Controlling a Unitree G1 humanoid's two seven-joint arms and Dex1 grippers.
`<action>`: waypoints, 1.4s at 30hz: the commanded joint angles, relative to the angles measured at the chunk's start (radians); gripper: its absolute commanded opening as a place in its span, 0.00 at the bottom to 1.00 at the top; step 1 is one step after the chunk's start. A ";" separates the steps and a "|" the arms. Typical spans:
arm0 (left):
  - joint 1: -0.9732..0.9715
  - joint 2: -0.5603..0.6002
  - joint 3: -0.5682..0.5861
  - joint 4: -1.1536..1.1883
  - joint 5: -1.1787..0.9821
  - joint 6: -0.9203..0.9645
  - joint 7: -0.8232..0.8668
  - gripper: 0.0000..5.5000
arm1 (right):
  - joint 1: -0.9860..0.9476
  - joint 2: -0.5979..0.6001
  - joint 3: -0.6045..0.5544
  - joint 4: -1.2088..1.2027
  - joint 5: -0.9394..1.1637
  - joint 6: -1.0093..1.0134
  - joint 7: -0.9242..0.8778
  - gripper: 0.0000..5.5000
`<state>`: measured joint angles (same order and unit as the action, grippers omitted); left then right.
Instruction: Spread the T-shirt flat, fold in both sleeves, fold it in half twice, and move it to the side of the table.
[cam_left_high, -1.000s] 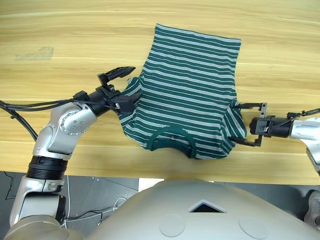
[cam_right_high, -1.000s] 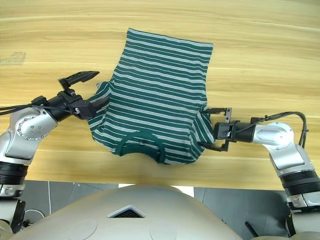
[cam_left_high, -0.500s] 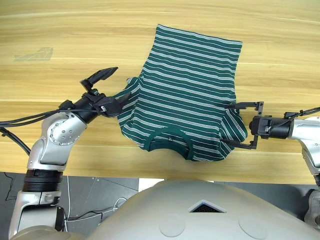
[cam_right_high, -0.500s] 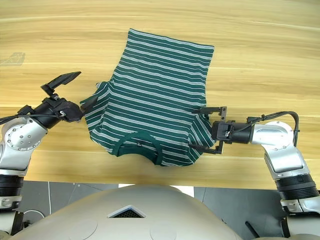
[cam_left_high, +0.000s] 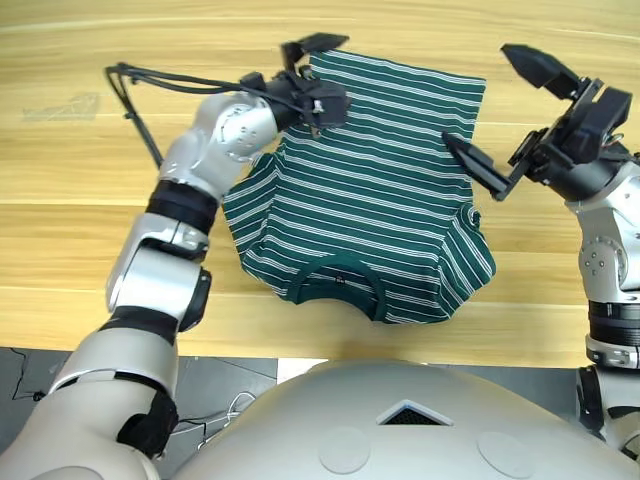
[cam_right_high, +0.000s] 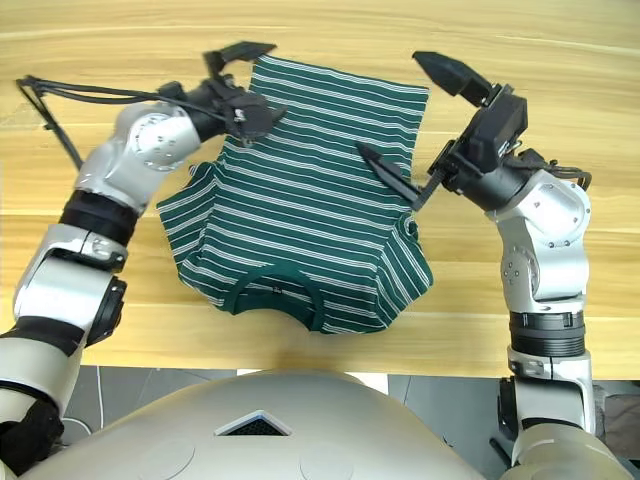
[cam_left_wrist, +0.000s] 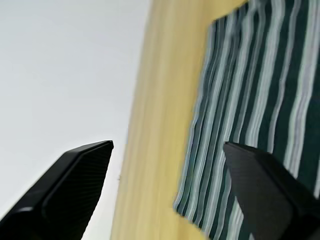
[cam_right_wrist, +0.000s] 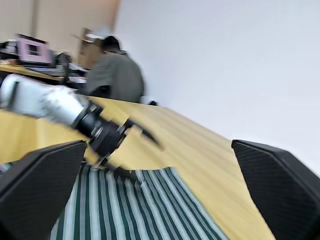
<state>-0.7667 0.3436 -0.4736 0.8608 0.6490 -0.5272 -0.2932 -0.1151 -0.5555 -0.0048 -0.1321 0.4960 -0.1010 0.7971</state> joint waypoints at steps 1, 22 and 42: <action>-0.093 -0.043 -0.133 0.253 0.152 0.024 0.131 0.74 | -0.025 0.040 -0.035 0.013 -0.049 -0.037 -0.046 0.98; 0.081 0.089 -0.144 0.381 0.049 -0.065 0.184 0.74 | 0.052 0.117 -0.022 0.006 -0.155 -0.090 -0.063 0.98; 0.423 0.289 0.333 -0.514 -0.426 -0.073 0.232 0.74 | 0.042 0.157 -0.017 0.052 -0.183 -0.117 -0.083 0.98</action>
<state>-0.5022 0.5744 -0.2423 0.6402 0.3286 -0.6695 -0.0022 -0.0775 -0.4040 -0.0203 -0.0790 0.3295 -0.2105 0.7206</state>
